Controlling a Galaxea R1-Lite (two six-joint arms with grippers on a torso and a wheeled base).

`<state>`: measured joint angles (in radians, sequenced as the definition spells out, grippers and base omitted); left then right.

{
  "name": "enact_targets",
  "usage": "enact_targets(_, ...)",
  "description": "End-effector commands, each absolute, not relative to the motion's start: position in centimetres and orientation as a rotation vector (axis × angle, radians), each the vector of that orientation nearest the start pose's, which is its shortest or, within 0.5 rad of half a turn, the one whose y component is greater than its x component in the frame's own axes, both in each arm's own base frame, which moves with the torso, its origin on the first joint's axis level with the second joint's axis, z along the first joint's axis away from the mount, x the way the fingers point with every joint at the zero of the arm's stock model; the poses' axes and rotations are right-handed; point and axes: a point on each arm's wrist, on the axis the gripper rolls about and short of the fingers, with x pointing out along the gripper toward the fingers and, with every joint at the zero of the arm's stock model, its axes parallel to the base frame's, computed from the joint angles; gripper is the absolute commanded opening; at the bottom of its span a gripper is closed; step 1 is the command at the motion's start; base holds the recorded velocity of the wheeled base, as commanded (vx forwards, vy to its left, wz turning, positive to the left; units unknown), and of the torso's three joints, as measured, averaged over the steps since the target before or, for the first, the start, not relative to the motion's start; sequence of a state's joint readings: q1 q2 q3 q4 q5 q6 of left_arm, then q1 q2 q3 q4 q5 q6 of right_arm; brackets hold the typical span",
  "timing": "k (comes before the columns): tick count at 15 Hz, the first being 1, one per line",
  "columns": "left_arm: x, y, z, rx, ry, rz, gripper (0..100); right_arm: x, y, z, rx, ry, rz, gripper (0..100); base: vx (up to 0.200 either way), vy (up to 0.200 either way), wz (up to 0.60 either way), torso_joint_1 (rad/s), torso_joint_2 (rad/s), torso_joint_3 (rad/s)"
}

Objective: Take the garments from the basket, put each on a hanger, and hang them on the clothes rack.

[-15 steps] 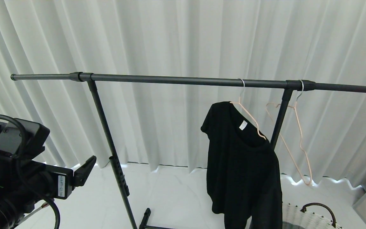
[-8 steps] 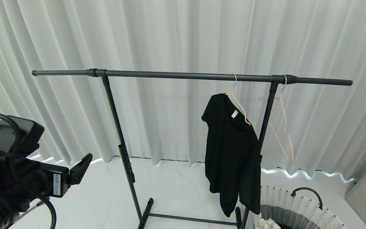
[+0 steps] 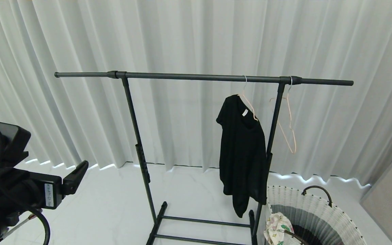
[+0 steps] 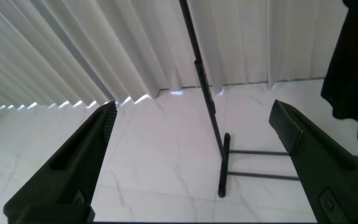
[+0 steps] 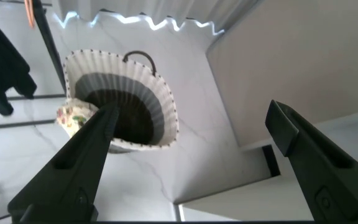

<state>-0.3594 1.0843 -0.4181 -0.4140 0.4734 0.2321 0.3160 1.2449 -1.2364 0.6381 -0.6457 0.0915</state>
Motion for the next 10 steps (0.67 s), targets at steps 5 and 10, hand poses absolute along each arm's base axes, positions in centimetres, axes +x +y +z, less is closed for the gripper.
enact_targets(5, 13.4, -3.8, 19.0, 0.331, 0.245, 0.094, 100, 15.5, 3.7, 29.1, -0.228, 0.589, -0.339, 100, 0.0, 0.0, 0.0, 0.0, 0.0, 0.0)
enact_targets(10, 13.4, -3.8, 19.1, 0.33, 0.244, 0.094, 100, 15.5, 3.7, 28.7, -0.228, 0.592, -0.339, 100, 0.0, 0.0, 0.0, -0.18, 0.42, 0.221)
